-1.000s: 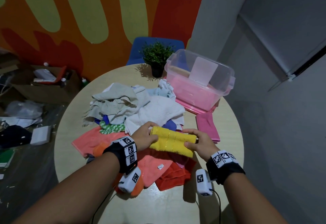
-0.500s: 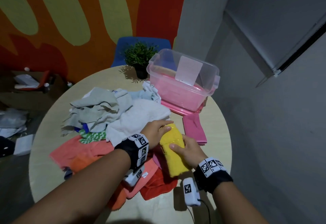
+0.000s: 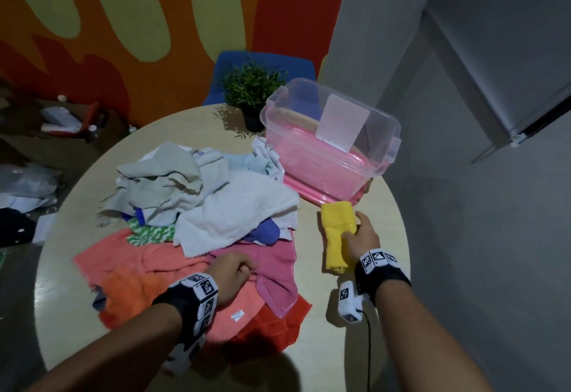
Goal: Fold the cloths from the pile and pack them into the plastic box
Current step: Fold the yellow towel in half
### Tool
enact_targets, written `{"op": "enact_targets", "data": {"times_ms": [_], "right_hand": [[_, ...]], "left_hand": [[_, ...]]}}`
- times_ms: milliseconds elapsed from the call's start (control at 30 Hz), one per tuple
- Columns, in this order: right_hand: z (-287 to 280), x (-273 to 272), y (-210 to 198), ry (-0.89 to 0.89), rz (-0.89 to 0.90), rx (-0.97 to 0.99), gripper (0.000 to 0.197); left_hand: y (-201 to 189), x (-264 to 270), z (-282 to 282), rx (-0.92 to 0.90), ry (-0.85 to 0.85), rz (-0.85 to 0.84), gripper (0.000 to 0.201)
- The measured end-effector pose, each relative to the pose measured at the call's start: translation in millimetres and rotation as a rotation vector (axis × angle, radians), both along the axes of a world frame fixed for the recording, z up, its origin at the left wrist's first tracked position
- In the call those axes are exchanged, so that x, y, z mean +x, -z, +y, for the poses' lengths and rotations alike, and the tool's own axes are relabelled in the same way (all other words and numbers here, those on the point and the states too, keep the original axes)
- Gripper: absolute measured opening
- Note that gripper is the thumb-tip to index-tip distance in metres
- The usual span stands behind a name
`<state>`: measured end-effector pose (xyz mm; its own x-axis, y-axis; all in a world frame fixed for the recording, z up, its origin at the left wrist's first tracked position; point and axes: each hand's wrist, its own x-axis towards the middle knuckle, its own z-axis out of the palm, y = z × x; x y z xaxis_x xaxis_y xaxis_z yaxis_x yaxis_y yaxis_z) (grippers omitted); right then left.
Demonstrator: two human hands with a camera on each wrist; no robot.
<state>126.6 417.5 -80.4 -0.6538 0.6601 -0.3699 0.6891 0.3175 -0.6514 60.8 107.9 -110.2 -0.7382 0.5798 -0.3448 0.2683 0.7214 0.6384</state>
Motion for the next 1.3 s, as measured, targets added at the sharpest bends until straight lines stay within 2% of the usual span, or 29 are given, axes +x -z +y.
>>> {"op": "enact_targets", "data": {"times_ms": [67, 167, 333, 400, 500, 567, 633, 700, 800, 967, 1100, 1233, 1300], "right_hand": [[0, -2, 8, 0.028, 0.037, 0.067, 0.061], [-3, 0, 16, 0.018, 0.107, 0.134, 0.046], [5, -1, 19, 0.028, 0.252, 0.09, 0.032], [8, -4, 21, -0.025, 0.225, 0.199, 0.03], [7, -2, 23, -0.201, 0.065, 0.463, 0.022], [5, 0, 31, -0.396, -0.057, 0.511, 0.036], [3, 1, 42, -0.497, -0.191, 0.422, 0.055], [-2, 0, 51, -0.507, -0.262, 0.37, 0.067], [-14, -4, 50, -0.452, -0.35, 0.401, 0.08], [-35, 0, 56, -0.423, -0.407, 0.494, 0.079], [-30, -6, 57, -0.423, -0.425, 0.43, 0.08], [-26, -11, 38, -0.444, -0.467, 0.374, 0.079], [-36, -7, 24, -0.454, -0.393, 0.449, 0.077]], "left_hand": [[6, 1, -9, 0.004, -0.001, 0.018, 0.019], [12, 1, -14, 0.03, -0.009, 0.01, 0.028], [14, 1, -12, 0.041, -0.011, -0.002, 0.026], [14, 0, -12, 0.032, -0.006, 0.004, 0.024], [17, 0, -13, 0.014, -0.006, 0.018, 0.021], [19, 0, -13, 0.003, -0.009, 0.029, 0.02], [19, 0, -12, 0.006, -0.01, 0.03, 0.02], [19, 1, -12, 0.006, -0.01, 0.025, 0.02], [17, 1, -12, 0.004, -0.014, 0.022, 0.019], [10, 3, -11, 0.018, -0.017, 0.024, 0.019], [-1, 4, -12, 0.032, -0.035, 0.016, 0.017], [-22, 2, -17, 0.087, -0.055, 0.03, 0.015], [-34, -1, -23, 0.122, -0.075, 0.053, 0.016]]}}
